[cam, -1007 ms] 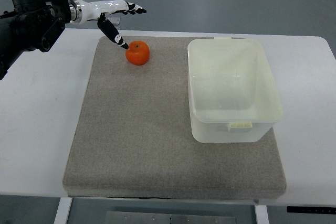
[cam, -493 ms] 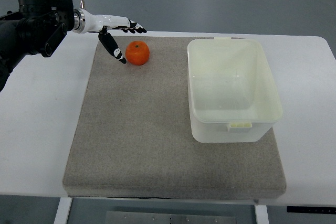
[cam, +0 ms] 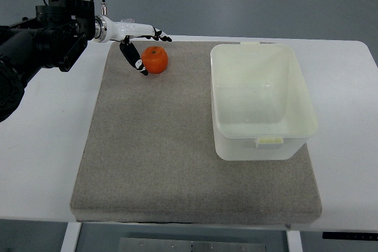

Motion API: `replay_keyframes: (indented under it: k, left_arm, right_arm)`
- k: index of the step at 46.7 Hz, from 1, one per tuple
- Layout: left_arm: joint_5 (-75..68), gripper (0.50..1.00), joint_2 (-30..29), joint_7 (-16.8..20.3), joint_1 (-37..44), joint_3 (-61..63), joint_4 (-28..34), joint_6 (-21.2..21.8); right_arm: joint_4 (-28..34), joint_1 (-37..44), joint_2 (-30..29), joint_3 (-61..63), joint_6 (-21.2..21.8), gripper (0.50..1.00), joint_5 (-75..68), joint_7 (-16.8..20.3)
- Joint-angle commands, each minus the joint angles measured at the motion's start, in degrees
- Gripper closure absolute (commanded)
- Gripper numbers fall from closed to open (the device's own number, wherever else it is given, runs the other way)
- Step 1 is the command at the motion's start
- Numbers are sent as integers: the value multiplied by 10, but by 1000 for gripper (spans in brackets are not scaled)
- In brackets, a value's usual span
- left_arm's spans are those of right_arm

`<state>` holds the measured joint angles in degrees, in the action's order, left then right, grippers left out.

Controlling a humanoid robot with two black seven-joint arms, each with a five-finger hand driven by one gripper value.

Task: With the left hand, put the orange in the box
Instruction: 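Lower the left hand around the orange and close the fingers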

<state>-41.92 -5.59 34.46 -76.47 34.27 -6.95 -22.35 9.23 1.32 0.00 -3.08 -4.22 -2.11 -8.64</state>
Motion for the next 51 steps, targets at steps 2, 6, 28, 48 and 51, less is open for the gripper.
replay_keyframes:
  k: [2, 6, 28, 48, 51]
  left_arm:
    - [-2, 512, 0, -1, 4, 1, 2, 11]
    - [-2, 512, 0, -2, 8, 1, 2, 33]
    - [-3, 512, 1, -2, 12, 17, 0, 38]
    - [-1, 512, 8, -2, 46, 20, 2, 69]
    - [-1, 521, 8, -1, 46, 20, 2, 67]
  right_arm:
    - [0, 0, 0, 0, 0, 574, 0, 0]
    - [0, 0, 0, 0, 0, 574, 0, 0]
    - [0, 0, 0, 0, 0, 574, 0, 0]
    - [0, 0, 0, 0, 0, 574, 0, 0]
    - [0, 0, 0, 0, 0, 574, 0, -1]
